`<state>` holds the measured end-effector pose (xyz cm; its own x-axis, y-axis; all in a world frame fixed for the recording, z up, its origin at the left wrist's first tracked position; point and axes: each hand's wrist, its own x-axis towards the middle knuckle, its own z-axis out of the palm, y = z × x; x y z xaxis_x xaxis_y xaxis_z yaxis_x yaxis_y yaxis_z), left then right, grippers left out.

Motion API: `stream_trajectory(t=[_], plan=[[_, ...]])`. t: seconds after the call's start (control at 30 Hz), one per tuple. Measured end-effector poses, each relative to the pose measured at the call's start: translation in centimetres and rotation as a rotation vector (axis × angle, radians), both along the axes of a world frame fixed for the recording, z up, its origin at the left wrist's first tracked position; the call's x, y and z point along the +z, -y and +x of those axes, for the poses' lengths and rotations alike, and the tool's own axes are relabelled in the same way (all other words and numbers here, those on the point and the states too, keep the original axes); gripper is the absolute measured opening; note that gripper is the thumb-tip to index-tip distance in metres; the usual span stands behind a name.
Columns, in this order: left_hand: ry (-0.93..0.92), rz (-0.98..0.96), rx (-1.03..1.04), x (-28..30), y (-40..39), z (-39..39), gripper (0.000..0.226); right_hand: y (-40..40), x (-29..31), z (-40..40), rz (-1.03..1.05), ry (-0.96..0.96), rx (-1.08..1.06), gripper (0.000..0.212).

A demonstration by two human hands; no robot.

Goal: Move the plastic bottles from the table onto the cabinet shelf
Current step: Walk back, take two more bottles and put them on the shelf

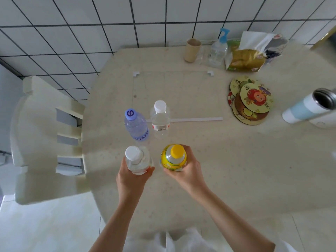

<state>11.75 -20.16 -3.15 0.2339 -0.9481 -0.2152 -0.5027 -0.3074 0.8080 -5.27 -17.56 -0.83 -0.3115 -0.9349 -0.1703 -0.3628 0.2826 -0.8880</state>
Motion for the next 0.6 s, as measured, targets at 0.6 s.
stream_trajectory(t=[0.6], plan=[[-0.115,0.013,-0.619,2.1,-3.9,-4.8,0.068,-14.0,2.3,0.8,-0.027,0.050,-0.699,0.072]])
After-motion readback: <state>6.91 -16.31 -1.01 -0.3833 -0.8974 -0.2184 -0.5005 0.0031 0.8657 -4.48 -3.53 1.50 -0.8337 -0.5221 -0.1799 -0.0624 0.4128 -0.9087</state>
